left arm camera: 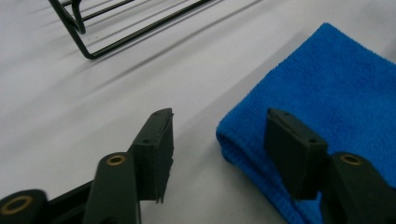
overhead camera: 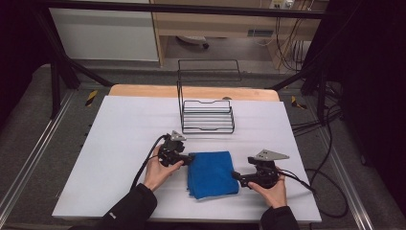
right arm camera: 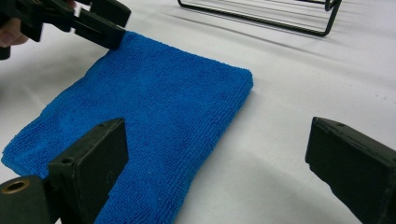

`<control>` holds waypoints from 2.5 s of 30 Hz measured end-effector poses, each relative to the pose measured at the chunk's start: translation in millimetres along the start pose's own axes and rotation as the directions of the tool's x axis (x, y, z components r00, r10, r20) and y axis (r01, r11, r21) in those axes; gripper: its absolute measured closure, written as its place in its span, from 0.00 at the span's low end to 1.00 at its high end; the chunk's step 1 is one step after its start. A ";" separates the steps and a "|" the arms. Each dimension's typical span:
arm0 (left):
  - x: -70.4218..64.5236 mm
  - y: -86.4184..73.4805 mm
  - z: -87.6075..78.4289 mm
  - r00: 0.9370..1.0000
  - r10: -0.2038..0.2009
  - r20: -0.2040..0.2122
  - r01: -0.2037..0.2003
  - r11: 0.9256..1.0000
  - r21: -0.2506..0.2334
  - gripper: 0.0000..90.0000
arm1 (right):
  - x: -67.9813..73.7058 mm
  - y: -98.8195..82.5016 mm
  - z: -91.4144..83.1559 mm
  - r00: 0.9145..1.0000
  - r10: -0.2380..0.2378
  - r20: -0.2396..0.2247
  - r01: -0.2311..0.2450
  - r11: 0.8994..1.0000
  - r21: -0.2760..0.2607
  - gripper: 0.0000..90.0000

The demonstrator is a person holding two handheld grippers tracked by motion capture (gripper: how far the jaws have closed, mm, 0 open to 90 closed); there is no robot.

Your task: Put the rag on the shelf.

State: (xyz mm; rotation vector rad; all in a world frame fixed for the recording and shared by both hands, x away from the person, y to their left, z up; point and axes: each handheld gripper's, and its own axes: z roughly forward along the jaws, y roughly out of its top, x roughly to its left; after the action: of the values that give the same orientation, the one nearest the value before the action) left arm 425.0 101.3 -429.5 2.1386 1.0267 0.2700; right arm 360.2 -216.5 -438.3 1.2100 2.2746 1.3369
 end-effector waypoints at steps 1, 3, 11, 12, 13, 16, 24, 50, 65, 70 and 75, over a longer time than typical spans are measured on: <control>-0.2 0.4 1.8 1.000 -0.009 0.006 0.009 1.000 -0.004 0.50 | 0.0 0.0 0.0 1.000 0.000 0.000 0.000 1.000 0.000 0.08; -1.8 0.6 6.2 1.000 -0.005 0.008 0.005 1.000 0.002 0.55 | -0.1 0.2 0.4 1.000 0.003 -0.001 -0.003 1.000 0.001 0.08; -3.4 -0.7 17.6 1.000 -0.003 0.012 0.003 1.000 0.020 0.66 | -1.3 1.1 1.4 1.000 0.004 -0.009 -0.004 1.000 0.003 0.10; -4.1 -1.0 18.3 1.000 -0.007 0.016 0.006 1.000 0.023 0.67 | -1.3 1.2 1.5 1.000 0.007 -0.011 -0.007 1.000 0.002 0.10; -4.6 -1.3 19.1 1.000 -0.009 0.020 0.008 1.000 0.023 0.69 | -1.4 1.5 1.4 1.000 0.010 -0.013 -0.010 1.000 0.003 0.10; -6.0 -2.4 20.8 0.999 -0.015 0.034 0.015 1.000 0.027 0.76 | -2.2 3.1 1.4 1.000 0.024 -0.017 -0.024 1.000 -0.005 0.11; -7.2 -5.1 21.4 0.998 -0.034 0.054 0.033 0.999 0.027 0.83 | -4.0 6.0 3.8 1.000 0.019 0.002 -0.019 1.000 -0.002 0.07; -10.5 -8.5 22.5 0.999 0.003 0.040 -0.003 1.000 0.003 0.89 | -18.5 38.1 56.3 0.999 0.028 0.046 -0.032 0.996 0.089 0.30; -9.5 -8.3 22.6 0.999 0.011 0.048 -0.012 1.000 0.003 0.88 | -17.7 32.5 65.4 0.998 0.047 0.044 -0.053 0.988 0.142 0.70; -8.1 -8.4 22.5 0.998 0.006 0.055 -0.007 1.000 0.006 0.88 | -17.2 31.6 67.0 0.998 0.061 0.035 -0.066 0.986 0.153 0.77; -7.6 -8.4 22.6 0.998 0.008 0.059 -0.008 1.000 0.005 0.88 | -16.4 31.2 66.8 0.997 0.074 0.036 -0.078 0.984 0.161 0.82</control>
State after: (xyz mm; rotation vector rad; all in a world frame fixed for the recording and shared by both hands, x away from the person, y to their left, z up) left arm 425.6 87.1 -450.4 2.1431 0.9864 0.2076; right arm 424.9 -180.5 -453.1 1.3716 2.3771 1.1689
